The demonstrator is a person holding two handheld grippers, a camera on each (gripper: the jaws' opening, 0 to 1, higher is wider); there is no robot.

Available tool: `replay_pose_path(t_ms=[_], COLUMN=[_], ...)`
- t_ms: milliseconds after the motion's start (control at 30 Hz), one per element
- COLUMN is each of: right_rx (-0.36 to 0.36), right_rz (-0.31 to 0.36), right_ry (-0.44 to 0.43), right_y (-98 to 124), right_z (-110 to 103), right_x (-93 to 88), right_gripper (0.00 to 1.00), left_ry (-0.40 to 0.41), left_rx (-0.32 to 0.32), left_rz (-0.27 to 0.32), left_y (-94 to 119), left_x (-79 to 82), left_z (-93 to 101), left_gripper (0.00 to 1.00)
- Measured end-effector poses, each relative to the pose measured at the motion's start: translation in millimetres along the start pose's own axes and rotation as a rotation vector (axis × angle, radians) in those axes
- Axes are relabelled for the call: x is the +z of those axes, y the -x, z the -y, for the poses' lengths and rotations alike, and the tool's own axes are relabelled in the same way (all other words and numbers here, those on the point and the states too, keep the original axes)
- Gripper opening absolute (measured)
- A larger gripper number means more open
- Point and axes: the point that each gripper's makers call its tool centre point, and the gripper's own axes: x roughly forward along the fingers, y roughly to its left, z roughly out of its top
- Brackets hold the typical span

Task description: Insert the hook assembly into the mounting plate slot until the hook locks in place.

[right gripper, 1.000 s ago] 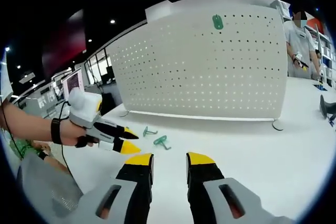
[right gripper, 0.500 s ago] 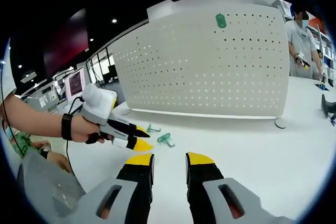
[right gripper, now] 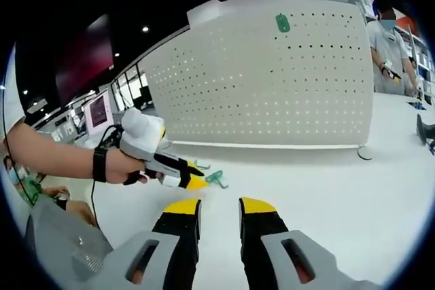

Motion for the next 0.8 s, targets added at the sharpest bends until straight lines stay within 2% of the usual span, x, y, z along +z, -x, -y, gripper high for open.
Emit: replay_pose_path(t_ms=[533, 800], right_rx=[0.067, 0.075], right_rz=[-0.014, -0.017], right_ry=[-0.005, -0.010], right_y=[-9, -10], right_z=[-25, -28], right_x=[-2.0, -4.2], right_gripper=[0.21, 0.21], left_ry=[0.012, 0.026], left_rx=[0.001, 0.001], left_rz=[-0.029, -0.033], left_y=[-14, -18], left_x=[-2.8, -3.8], left_z=[-2.3, -3.6], left_gripper=[0.13, 0.09])
